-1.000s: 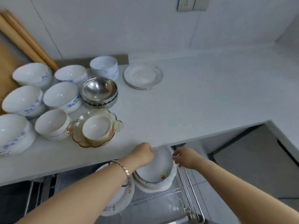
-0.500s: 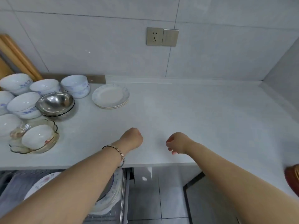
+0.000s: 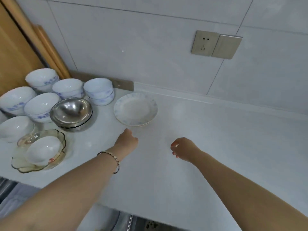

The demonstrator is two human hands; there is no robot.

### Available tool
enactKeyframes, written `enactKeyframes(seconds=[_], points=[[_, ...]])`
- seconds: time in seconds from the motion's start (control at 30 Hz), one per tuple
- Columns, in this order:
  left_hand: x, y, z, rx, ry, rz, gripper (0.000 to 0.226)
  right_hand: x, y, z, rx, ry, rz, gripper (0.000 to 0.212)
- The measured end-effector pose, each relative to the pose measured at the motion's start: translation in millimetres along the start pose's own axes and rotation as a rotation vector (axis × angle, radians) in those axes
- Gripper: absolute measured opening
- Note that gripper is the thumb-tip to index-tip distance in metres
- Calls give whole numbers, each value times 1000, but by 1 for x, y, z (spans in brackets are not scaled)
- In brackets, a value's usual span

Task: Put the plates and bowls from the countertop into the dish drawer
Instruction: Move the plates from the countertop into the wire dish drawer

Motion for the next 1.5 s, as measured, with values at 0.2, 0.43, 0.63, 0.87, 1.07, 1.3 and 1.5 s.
enactKeyframes(seconds=[0.2, 0.43, 0.63, 0.87, 1.07, 1.3, 1.5], points=[[-32, -110, 42, -278, 191, -164, 56, 5, -116, 68, 68, -65, 45, 41], [-44, -196, 100, -397, 301, -247, 42, 12, -224, 109, 190, -416, 33, 39], [-45, -204, 105, -310, 326, -389, 33, 14, -238, 112, 138, -514, 53, 26], [-28, -168, 90, -347, 372, -313, 35, 5, -200, 75, 124, -475, -28, 23], [7, -88, 64, -391, 510, -217, 37, -29, -131, 25, 62, -478, -51, 19], [29, 55, 38, -348, 435, -201, 26, -36, -19, -40, 22, -448, -65, 20], [26, 174, 62, -420, 522, -165, 14, 11, 76, -76, 41, -403, 11, 23]])
Point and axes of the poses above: each hand's wrist, its own y-axis away from the middle knuckle, its own x-axis out of the palm, z = x × y, the point moved 10 cm from there along -y, towards the middle knuckle, and after that the axes turned 13 degrees about x, right-handed, at the moved point
